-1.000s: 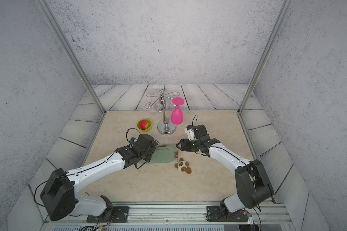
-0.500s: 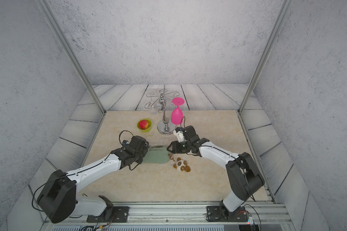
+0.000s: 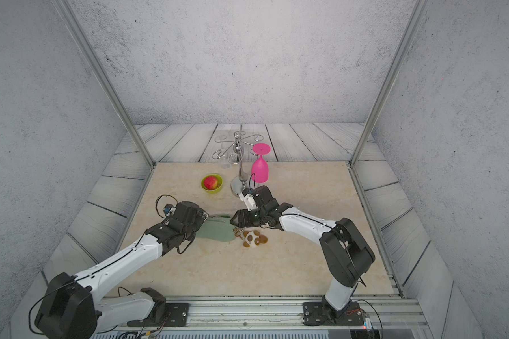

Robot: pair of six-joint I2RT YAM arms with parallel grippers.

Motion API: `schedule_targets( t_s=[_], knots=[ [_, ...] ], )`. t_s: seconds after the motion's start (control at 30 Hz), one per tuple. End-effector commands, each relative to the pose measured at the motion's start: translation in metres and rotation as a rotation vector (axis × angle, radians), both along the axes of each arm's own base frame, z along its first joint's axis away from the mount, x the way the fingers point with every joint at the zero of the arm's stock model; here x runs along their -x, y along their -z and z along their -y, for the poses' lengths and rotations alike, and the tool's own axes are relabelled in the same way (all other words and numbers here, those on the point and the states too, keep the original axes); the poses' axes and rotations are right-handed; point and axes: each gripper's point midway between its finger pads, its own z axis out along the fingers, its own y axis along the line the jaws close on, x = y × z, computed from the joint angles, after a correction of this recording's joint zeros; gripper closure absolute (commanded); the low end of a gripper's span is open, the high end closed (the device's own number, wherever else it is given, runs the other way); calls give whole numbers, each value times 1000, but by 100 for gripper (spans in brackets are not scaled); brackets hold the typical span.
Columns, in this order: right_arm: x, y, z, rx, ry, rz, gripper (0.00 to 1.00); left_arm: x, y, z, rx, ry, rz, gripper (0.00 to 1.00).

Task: Remove the decoration from the bag
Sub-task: Move the bag to the center of the board.

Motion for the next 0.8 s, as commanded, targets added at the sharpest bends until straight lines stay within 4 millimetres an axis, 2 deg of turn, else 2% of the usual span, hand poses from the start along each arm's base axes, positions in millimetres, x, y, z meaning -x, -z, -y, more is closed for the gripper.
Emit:
schedule_targets(
  t_s=[0.0, 0.17, 0.27, 0.37, 0.5, 0.63, 0.77],
  knots=[
    [-2, -22, 19, 58, 26, 104, 32, 5, -16, -15, -132, 61, 52, 11],
    [7, -31, 42, 114, 37, 176, 27, 12, -59, -17, -196, 166, 186, 6],
    [15, -29, 49, 127, 18, 200, 27, 15, -83, -4, -226, 299, 254, 3],
    [24, -16, 56, 147, -11, 212, 28, 22, -98, 16, -243, 462, 293, 1],
    [34, -4, 57, 134, -57, 219, 29, 35, -101, 47, -205, 683, 308, 0],
    [40, 4, 51, 86, -101, 232, 31, 52, -86, 75, -116, 859, 297, 0],
    [43, 11, 40, 39, -153, 226, 35, 62, -73, 92, -31, 941, 309, 0]
  ],
)
